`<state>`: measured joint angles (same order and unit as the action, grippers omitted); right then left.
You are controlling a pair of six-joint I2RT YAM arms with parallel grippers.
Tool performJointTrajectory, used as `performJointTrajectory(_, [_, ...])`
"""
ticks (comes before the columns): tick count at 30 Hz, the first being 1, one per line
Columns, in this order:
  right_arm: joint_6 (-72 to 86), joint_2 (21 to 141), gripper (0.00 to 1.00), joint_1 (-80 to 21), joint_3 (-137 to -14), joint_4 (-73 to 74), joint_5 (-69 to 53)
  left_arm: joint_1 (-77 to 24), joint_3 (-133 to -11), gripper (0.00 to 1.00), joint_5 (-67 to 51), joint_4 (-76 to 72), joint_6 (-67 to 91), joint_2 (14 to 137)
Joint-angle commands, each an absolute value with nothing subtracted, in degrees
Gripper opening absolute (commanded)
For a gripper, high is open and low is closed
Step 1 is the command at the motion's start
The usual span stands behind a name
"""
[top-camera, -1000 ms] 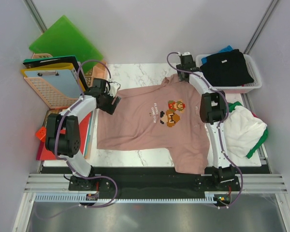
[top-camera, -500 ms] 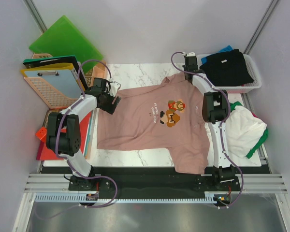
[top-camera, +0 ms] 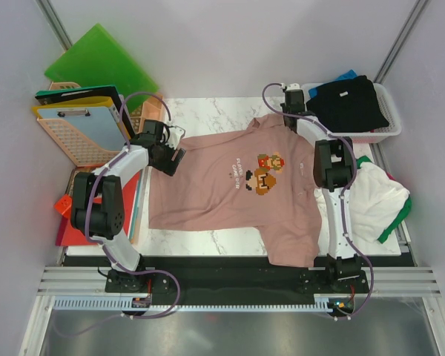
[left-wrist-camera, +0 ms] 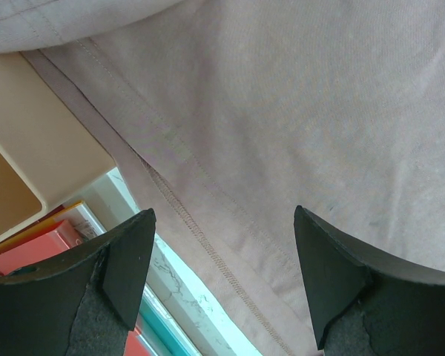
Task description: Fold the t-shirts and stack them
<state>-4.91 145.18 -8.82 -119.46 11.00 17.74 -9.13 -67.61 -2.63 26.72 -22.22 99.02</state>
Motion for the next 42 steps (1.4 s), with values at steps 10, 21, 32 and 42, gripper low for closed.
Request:
performJointTrajectory(10, [-6.4, 130.0, 0.0, -9.1, -109.5, 5.2, 14.7, -9.2, -68.1, 0.82, -4.4, 25.8, -21.6, 97.9])
performJointTrajectory(21, [-5.7, 120.7, 0.0, -10.7, -99.2, 2.7, 12.0, -9.2, -66.4, 0.82, -4.2, 25.1, -22.0, 96.2])
performJointTrajectory(32, [-6.3, 110.8, 0.0, -13.4, -88.0, 0.9, 7.7, -9.2, -65.4, 0.82, 4.5, 18.5, -20.6, 95.0])
performJointTrajectory(42, [-7.4, 109.6, 0.0, -16.0, -83.5, 0.4, 8.1, -9.1, -72.8, 0.81, 0.2, 18.5, -20.8, 97.3])
